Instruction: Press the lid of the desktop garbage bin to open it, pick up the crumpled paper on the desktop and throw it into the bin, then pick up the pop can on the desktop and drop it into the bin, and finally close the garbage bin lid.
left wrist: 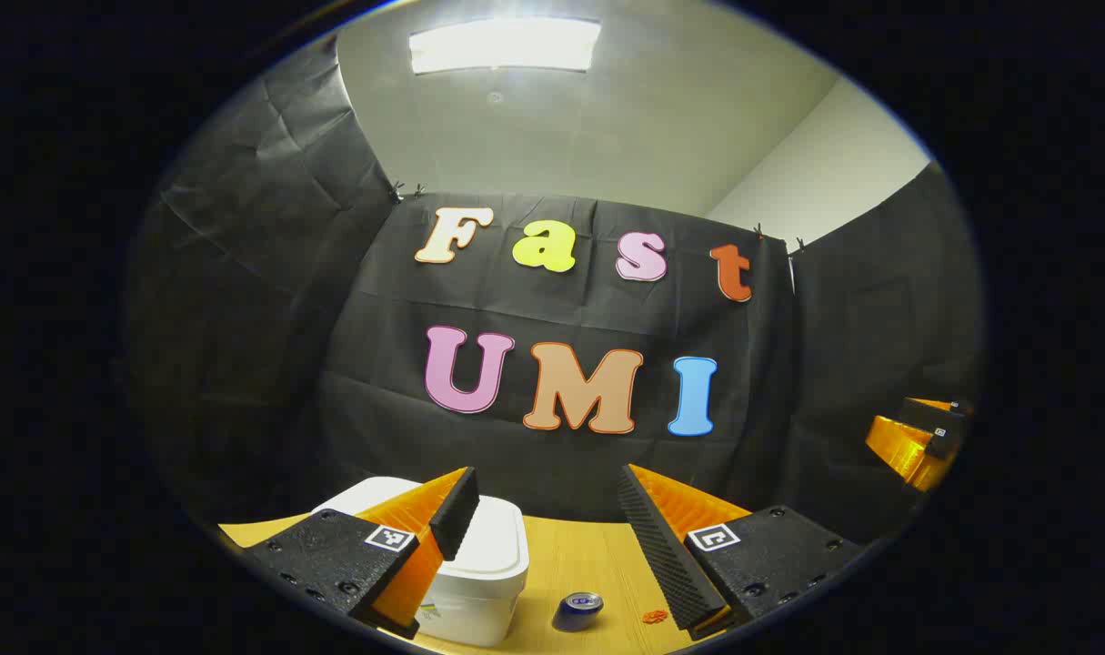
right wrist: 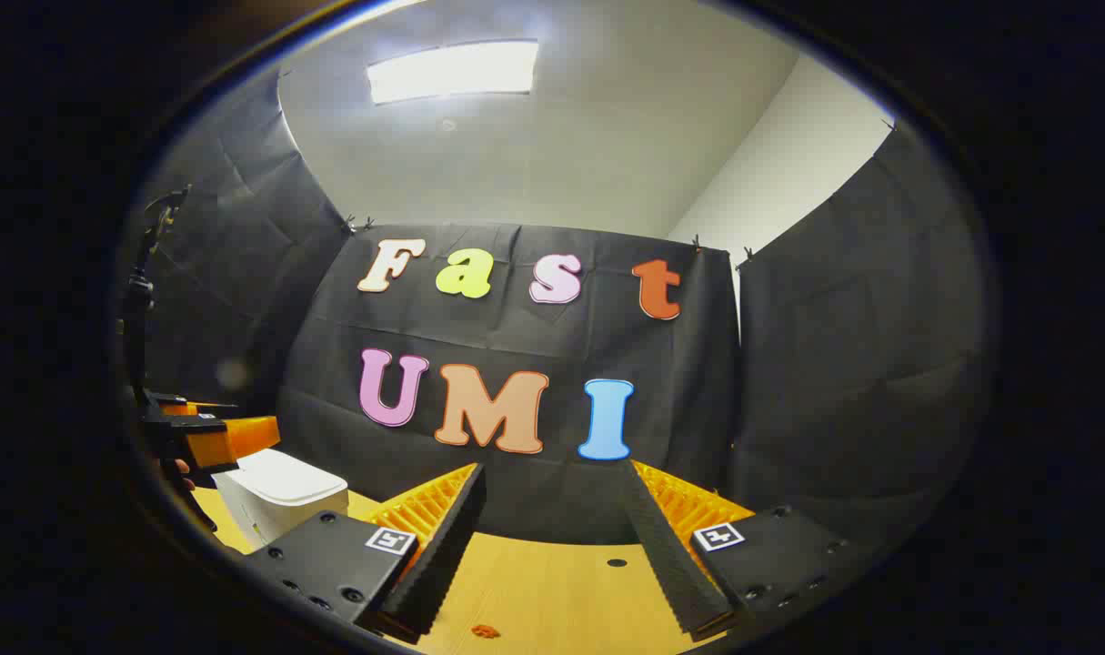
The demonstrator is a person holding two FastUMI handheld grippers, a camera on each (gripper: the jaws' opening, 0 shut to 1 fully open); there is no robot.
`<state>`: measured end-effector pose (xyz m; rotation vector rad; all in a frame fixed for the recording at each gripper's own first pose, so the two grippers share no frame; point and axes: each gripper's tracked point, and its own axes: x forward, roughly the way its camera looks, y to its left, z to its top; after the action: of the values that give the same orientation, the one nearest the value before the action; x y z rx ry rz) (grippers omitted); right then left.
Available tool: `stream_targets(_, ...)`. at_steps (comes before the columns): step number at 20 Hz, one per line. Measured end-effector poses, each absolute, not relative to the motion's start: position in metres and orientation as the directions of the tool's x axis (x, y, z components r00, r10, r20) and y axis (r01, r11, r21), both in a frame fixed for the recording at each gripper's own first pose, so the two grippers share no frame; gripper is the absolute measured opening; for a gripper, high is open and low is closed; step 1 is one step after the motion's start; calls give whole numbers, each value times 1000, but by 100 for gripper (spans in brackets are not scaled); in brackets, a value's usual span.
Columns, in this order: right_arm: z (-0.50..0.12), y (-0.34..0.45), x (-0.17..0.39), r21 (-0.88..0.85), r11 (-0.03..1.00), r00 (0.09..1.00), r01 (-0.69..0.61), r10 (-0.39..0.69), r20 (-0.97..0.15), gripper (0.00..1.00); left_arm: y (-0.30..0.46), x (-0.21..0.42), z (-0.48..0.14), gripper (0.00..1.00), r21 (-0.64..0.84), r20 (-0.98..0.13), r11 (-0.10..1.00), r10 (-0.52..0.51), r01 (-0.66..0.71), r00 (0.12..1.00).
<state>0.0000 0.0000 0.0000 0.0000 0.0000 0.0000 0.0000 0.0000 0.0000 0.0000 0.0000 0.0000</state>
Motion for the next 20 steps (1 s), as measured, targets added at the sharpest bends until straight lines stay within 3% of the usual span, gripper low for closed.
stream_targets(1, -2, 3, 2, 12, 1000, 1000, -9, 9, -6, 98, -3, 1, 2, 92, 14, 9, 1000, 0, 0, 1000)
stream_targets(20, -28, -26, -3, 77, 997, 996, 13, -6, -85, 97, -43, -16, 9, 93, 115, 25, 993, -20, 17, 999)
